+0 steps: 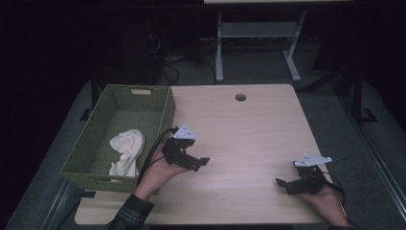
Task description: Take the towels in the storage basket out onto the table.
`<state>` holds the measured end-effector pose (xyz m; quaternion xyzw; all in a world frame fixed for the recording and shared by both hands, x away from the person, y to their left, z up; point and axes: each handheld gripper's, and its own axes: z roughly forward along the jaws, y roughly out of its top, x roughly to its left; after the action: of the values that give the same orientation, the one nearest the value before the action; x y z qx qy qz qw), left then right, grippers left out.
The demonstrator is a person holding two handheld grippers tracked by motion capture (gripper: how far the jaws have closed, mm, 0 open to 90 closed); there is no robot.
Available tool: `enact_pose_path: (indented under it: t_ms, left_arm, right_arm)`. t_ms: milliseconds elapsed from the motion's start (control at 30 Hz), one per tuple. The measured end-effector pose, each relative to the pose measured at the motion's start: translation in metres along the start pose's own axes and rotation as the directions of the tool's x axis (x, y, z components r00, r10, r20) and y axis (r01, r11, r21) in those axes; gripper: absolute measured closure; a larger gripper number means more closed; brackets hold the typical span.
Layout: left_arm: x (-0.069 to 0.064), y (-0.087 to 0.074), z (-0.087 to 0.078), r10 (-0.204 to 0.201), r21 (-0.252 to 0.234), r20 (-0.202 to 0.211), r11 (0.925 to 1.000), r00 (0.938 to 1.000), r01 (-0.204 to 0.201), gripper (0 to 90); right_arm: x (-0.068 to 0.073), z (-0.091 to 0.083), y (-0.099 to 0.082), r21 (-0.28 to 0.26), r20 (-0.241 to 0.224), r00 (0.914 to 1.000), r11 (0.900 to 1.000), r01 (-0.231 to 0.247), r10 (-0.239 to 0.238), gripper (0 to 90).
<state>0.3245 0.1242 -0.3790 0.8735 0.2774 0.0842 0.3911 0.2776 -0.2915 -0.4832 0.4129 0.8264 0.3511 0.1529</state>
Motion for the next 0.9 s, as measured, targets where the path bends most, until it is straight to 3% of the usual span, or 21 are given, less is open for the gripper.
enact_pose_path:
  t_ms: [200, 700, 767, 900]
  left_arm:
    - [0.002, 0.004, -0.004, 0.026, 0.012, 0.037, 0.9996, 0.9990, -0.027, 12.9]
    - [0.017, 0.006, -0.022, 0.013, -0.014, 0.006, 0.9998, 0.9999, -0.013, 12.9]
    - [0.018, 0.006, -0.025, -0.005, -0.026, 0.009, 0.9997, 1.0000, 0.005, 13.0]
    - [0.021, 0.005, -0.028, 0.003, -0.017, 0.004, 0.9998, 1.0000, -0.003, 13.0]
  right_arm:
    - [0.000, 0.000, 0.000, 0.000, 0.000, 1.0000, 1.0000, 0.001, -0.001, 2.3]
    - [0.000, 0.000, 0.000, -0.002, 0.000, 1.0000, 1.0000, 0.003, -0.003, 2.3]
    - [0.000, 0.000, 0.000, -0.002, 0.001, 1.0000, 1.0000, 0.004, -0.004, 2.3]
    - [0.000, 0.000, 0.000, -0.002, 0.000, 1.0000, 1.0000, 0.004, -0.004, 2.3]
